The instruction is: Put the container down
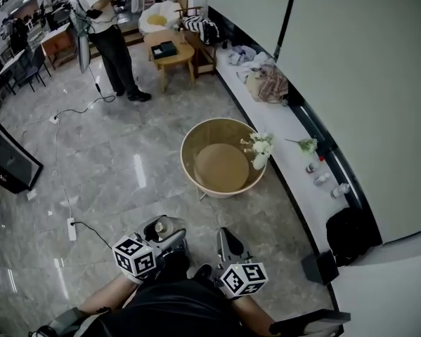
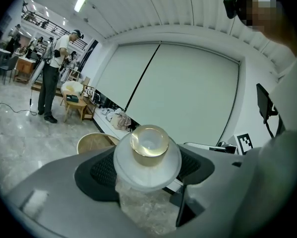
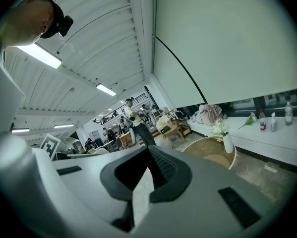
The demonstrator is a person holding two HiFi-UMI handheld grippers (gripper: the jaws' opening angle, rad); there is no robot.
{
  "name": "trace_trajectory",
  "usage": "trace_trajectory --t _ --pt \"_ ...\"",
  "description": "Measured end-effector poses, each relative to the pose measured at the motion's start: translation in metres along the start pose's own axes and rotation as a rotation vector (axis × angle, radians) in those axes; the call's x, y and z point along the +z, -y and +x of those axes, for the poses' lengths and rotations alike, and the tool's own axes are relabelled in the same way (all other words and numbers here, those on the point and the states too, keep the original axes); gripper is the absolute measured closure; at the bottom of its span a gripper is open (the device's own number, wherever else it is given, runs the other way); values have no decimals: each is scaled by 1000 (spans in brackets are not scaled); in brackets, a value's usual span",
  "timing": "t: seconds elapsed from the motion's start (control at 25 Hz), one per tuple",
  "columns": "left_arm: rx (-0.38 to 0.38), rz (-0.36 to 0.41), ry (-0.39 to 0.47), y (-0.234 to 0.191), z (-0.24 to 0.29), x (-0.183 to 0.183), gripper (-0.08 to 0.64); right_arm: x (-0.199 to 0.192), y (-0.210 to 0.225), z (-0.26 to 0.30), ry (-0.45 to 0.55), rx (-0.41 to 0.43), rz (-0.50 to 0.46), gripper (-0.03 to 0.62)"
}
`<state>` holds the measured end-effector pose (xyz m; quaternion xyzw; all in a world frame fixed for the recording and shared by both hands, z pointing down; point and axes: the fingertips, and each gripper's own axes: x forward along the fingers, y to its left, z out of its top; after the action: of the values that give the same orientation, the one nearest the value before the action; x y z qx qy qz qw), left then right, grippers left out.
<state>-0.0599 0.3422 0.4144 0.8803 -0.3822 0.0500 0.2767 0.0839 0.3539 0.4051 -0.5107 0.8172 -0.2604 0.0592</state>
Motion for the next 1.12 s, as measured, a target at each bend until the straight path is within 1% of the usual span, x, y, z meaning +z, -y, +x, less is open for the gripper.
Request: trace_trajectory --t 0.16,0.32,0.68,0.88,1.12 --pt "-17 -25 -27 -11 18 1 219 4 12 17 -3 -15 13 584" --pt "-43 -33 -45 -29 40 8 218 4 25 41 -16 -39 21 586" --pt "-115 -26 -71 -81 96 51 219 24 51 117 -21 -105 32 586" --pt "-132 -12 -69 -111 108 72 219 30 48 156 -28 -117 26 586" --pt "-118 -30 -45 -148 103 91 219 42 34 185 -27 -128 -4 584"
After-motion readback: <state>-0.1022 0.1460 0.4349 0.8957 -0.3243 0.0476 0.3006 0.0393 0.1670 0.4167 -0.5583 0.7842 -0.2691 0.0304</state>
